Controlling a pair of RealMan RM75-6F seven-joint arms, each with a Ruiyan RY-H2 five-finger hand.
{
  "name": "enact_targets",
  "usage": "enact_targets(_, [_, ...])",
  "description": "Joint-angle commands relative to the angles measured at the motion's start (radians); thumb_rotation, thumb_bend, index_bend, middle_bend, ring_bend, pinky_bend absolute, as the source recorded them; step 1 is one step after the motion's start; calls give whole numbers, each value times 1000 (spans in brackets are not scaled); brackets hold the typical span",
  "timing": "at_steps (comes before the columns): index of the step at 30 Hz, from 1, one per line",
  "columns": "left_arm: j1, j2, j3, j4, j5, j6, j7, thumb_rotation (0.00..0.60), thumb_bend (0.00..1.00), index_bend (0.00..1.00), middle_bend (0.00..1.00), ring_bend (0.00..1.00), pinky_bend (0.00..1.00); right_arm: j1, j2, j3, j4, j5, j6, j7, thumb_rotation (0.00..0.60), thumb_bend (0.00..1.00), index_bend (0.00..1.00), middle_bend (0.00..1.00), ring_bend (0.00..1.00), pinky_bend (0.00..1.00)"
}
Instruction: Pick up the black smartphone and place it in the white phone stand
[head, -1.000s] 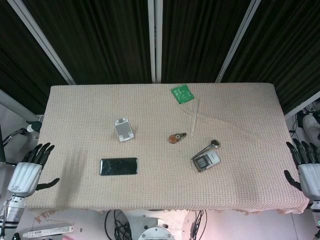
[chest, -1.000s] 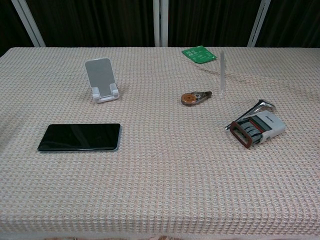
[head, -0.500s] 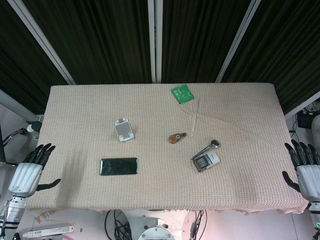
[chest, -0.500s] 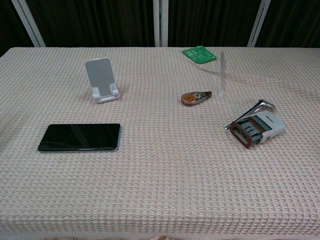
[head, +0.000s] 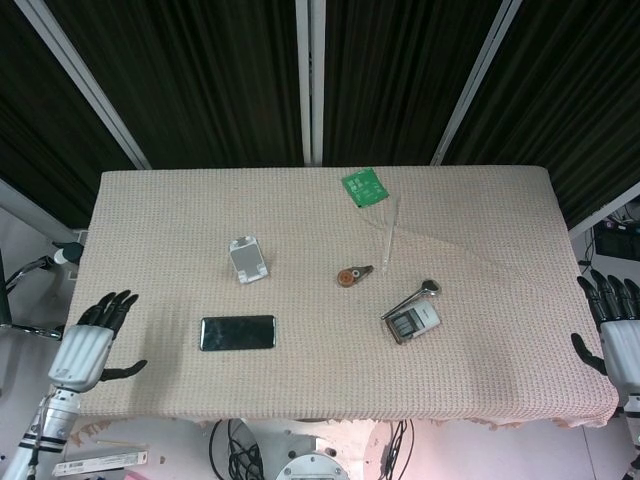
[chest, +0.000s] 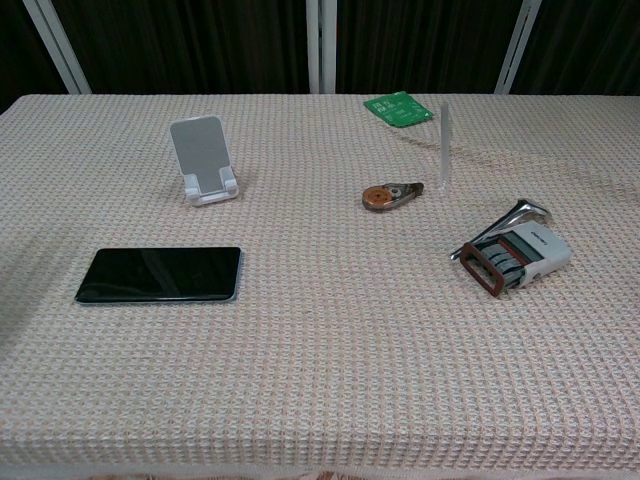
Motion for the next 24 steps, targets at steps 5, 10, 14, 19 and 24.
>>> enact_targets(5, [-75, -80, -27, -101, -9, -100, 144, 479, 100, 64, 45, 39, 192, 8, 1, 3, 0, -1, -2, 5, 600, 245, 0, 0, 0, 0])
enact_targets(10, [-113, -149, -46, -138, -62, -161, 224, 484, 100, 73, 55, 39, 191, 5, 7, 3, 5, -4, 8, 14, 600, 244, 0, 0, 0, 0])
enact_targets(14, [-150, -205, -74, -142, -123, -205, 286, 486, 104, 73, 56, 39, 191, -2, 21, 5, 3, -7, 28, 26, 600, 244, 0, 0, 0, 0])
enact_targets(19, [-184, -243, -94, -138, -201, -246, 339, 487, 112, 73, 56, 39, 191, -13, 36, 7, 3, -2, 45, 39, 600, 244, 0, 0, 0, 0])
enact_targets(24, [-209, -273, -98, -116, -273, -275, 376, 491, 115, 89, 56, 39, 191, -18, 42, 5, 4, -2, 51, 46, 600, 244, 0, 0, 0, 0])
